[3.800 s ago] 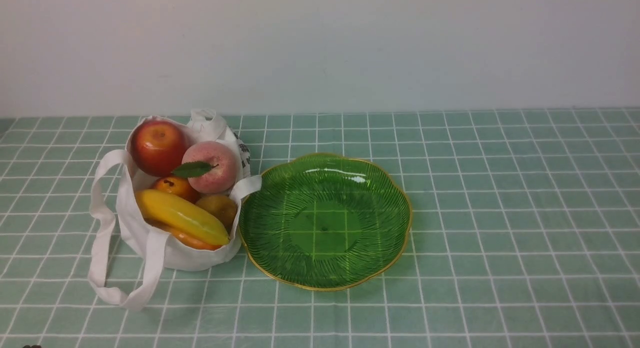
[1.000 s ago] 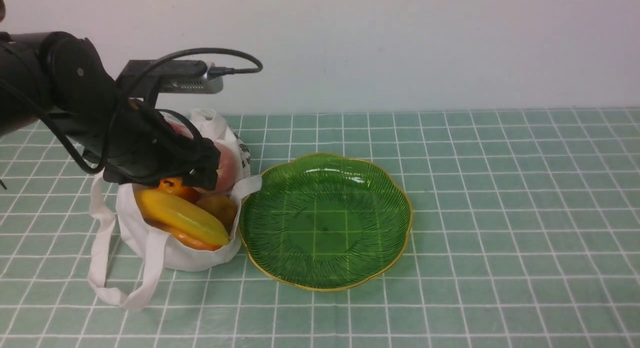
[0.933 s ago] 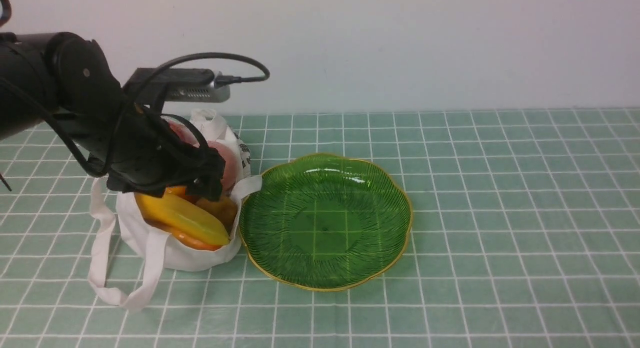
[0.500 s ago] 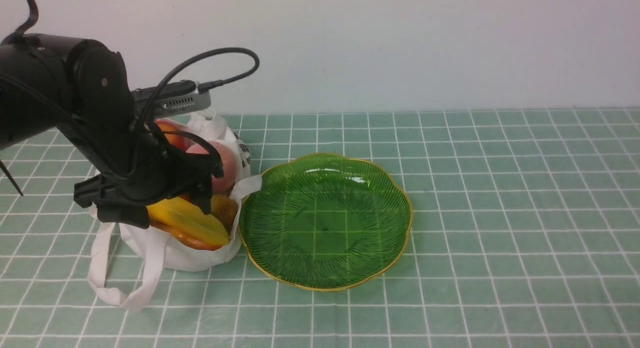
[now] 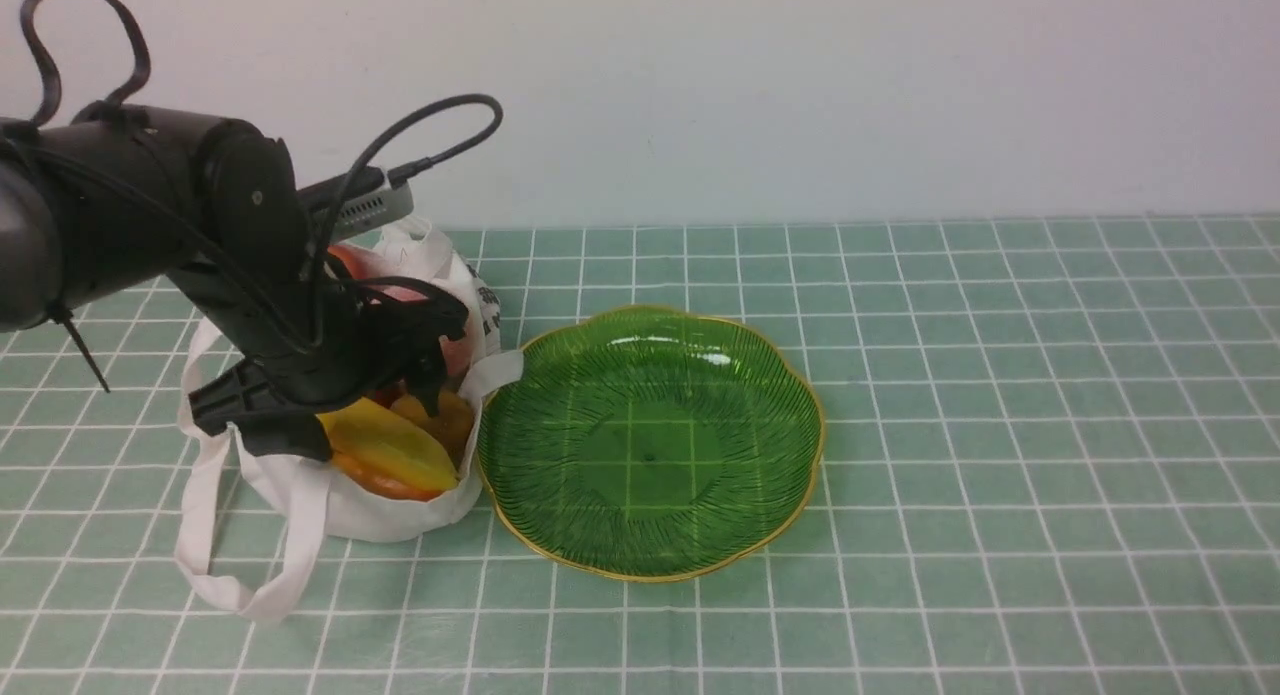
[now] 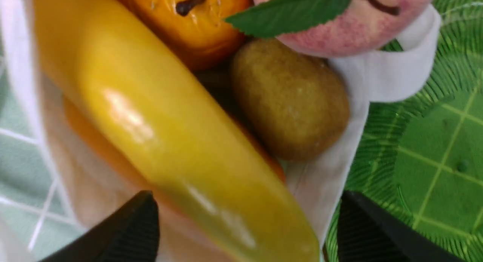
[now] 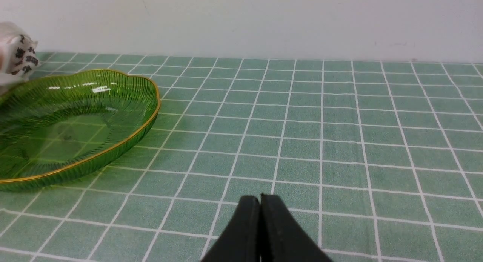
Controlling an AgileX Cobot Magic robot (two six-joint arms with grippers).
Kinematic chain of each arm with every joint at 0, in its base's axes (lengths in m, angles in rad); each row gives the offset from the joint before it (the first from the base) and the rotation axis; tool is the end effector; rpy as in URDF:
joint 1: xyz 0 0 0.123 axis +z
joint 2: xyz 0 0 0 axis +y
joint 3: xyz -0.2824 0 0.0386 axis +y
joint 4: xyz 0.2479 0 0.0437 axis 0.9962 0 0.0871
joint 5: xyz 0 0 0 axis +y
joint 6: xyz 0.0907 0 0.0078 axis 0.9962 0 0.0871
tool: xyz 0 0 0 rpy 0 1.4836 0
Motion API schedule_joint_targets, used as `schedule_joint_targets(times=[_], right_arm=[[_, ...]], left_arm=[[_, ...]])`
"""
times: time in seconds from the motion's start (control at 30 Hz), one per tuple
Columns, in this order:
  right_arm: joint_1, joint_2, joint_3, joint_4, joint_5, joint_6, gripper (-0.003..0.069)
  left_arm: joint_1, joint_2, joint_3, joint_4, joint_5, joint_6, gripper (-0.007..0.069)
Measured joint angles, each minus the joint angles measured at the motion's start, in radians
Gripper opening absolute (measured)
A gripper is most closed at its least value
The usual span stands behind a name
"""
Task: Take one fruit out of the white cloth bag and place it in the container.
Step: 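Reach into the white bag and grasp the banana with the left gripper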
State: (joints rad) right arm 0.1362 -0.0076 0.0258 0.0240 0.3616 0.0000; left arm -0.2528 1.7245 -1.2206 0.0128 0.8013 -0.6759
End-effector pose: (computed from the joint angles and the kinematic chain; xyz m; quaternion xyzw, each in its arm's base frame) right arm 0.0525 0.0080 0.1723 -0.0482 0.8012 0.0507 0.5944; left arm 0.3400 -0.0870 0.2293 -0.2032 0.9633 -0.0738 0.1593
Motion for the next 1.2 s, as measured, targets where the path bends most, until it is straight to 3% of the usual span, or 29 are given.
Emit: schedule_joint_targets(times=[0.3, 0.43, 0.5, 0.77, 1.03, 1.2], right_arm=[[0.000, 0.000, 0.000, 0.000, 0.000, 0.000, -0.0015], [0.000, 0.000, 0.000, 0.000, 0.000, 0.000, -0.0015], [0.000, 0.000, 0.000, 0.000, 0.000, 0.000, -0.0015], [0.000, 0.000, 0.000, 0.000, 0.000, 0.000, -0.0015], [0.000, 0.000, 0.000, 0.000, 0.000, 0.000, -0.0015], [0.000, 0.000, 0.000, 0.000, 0.000, 0.000, -0.0015]], left_arm=[[0.000, 0.040, 0.000, 0.005, -0.054, -0.014, 0.0568], [0.000, 0.060, -0.001, 0.005, -0.053, -0.018, 0.0522], [0.000, 0.067, -0.002, 0.004, -0.050, -0.019, 0.0465], [0.001, 0.008, -0.002, 0.017, 0.046, 0.082, 0.0041], [0.007, -0.148, -0.002, 0.084, 0.186, 0.090, -0.0008], [0.008, -0.176, -0.002, 0.089, 0.177, 0.067, -0.0005]])
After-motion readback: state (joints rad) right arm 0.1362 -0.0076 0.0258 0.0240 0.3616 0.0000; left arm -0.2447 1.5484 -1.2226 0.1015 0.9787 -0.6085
